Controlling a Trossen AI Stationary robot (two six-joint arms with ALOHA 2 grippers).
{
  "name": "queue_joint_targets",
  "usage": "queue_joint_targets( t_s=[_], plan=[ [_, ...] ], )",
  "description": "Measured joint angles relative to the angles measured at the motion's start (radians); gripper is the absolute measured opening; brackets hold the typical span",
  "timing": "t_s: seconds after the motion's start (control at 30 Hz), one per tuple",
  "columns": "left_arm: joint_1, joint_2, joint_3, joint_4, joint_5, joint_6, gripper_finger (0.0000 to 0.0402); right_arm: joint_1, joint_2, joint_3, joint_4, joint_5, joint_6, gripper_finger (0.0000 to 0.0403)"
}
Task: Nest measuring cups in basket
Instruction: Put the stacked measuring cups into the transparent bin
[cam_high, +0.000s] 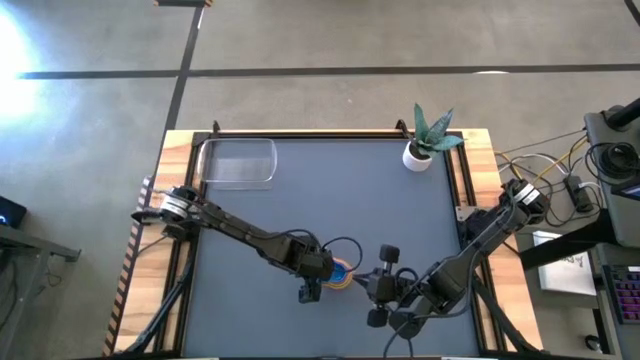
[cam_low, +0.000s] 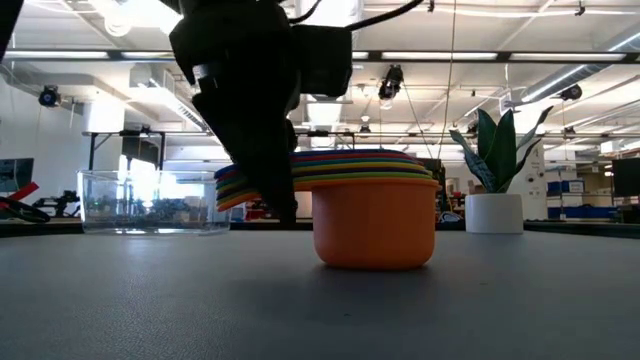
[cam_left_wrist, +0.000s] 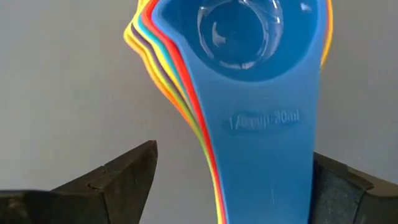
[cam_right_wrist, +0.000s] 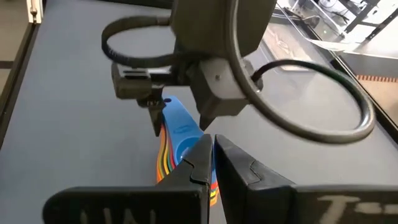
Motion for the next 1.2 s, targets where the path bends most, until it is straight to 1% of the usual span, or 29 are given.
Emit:
queue_joint_targets(
  t_s=[0.2, 0.37, 0.43, 0.5, 0.57, 0.8, 0.83, 1.2],
  plan=[
    [0.000, 0.037, 0.001, -0.006, 0.001, -0.002, 0.0311, 0.000, 0.000, 0.000, 0.002, 0.000, 0.001, 0.0009],
    [0.001, 0.039, 0.000, -0.006, 0.002, 0.005, 0.0307, 0.000, 0.000, 0.000, 0.004, 0.000, 0.002, 0.0009],
    [0.002, 0.039, 0.000, -0.007, 0.002, 0.007, 0.0297, 0.000, 0.000, 0.000, 0.004, 0.000, 0.002, 0.0009],
    [0.003, 0.038, 0.000, -0.009, 0.002, 0.015, 0.0277, 0.000, 0.000, 0.000, 0.004, 0.000, 0.002, 0.0009],
    [0.003, 0.038, 0.000, -0.017, 0.002, 0.018, 0.0250, 0.000, 0.000, 0.000, 0.004, 0.000, 0.002, 0.0009],
    [0.004, 0.038, 0.000, -0.019, 0.004, 0.049, 0.0123, 0.000, 0.000, 0.000, 0.004, -0.001, 0.002, 0.0009],
    [0.004, 0.038, 0.000, -0.020, 0.004, 0.054, 0.0110, 0.000, 0.000, 0.000, 0.004, -0.001, 0.002, 0.0009],
    [0.005, 0.036, 0.000, -0.024, 0.000, 0.124, 0.0110, 0.000, 0.000, 0.000, 0.001, -0.001, 0.000, 0.0009]
  ],
)
